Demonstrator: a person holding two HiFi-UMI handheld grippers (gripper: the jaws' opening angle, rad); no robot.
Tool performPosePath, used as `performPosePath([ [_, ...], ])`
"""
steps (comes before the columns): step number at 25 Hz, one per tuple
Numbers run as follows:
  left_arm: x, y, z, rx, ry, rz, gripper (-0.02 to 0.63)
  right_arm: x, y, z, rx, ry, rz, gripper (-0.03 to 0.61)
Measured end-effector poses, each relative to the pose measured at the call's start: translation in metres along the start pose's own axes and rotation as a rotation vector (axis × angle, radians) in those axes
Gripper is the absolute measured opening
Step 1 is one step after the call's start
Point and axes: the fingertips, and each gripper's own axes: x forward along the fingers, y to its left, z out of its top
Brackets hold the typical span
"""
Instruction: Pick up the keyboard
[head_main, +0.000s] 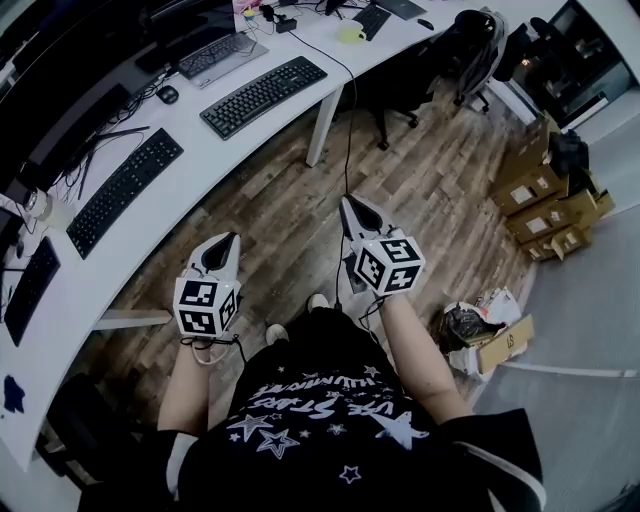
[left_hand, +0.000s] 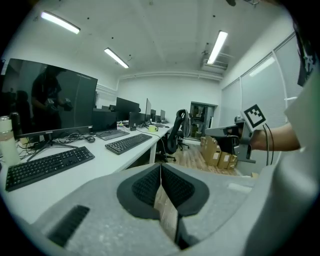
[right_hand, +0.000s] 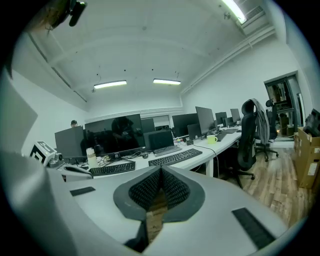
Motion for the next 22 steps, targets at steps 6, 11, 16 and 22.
performPosePath([
  [6, 0.01, 0.0, 0.009, -0.009, -0.011, 0.008, 0.023, 0.011, -0.005, 0.002, -0.023, 0.021, 0.051, 0.143],
  [11, 0.034, 0.004, 0.016, -0.031, -0.015, 0.071, 0.025, 0.036, -0.039, 0.001, -0.032, 0.039, 0.068, 0.345],
  [16, 0.077, 0.006, 0.038, -0.046, -0.023, 0.152, 0.251, 0.075, -0.089, 0.006, -0.004, 0.071, 0.13, 0.378],
  [22, 0.132, -0.009, 0.069, -0.058, -0.056, 0.243, 0.363, 0.127, -0.152, 0.035, -0.04, 0.078, 0.23, 0.426],
])
